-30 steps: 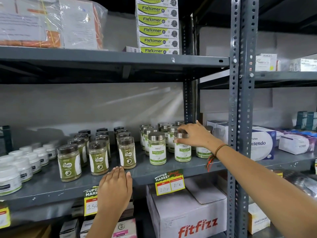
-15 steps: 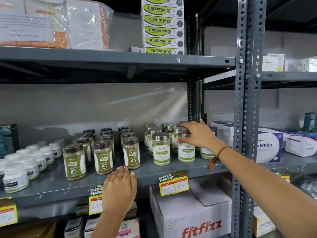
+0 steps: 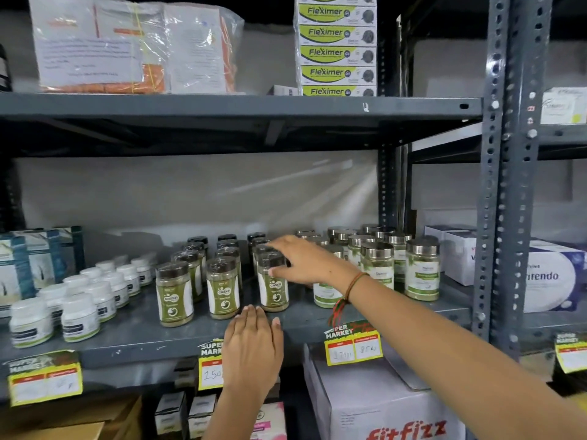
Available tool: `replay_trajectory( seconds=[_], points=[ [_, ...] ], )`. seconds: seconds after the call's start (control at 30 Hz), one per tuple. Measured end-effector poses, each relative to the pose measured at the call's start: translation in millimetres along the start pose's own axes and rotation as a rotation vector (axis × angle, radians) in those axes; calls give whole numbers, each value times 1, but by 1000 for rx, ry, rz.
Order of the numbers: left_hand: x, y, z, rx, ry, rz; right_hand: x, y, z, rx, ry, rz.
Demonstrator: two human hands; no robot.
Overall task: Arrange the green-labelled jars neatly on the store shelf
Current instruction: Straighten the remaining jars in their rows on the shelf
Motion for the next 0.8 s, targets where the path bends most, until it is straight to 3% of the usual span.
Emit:
replay_trajectory(
  seconds=[0.13,0.8],
  points=[
    [-1,3,-1,-14,4,23,19,2,7,56,46,30],
    [-1,3,0,18,17,55,8,3,-8,114,-110,17]
  ],
)
Point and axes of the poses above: each hand's wrist, its own z-axis towards the middle knuckle, its own x-axis out of the palm, y = z × x, the point moved 8 cm from there along z, towards the middle knuckle, and after that the axes turned 11 degrees about -y, right-handed, at the moved point
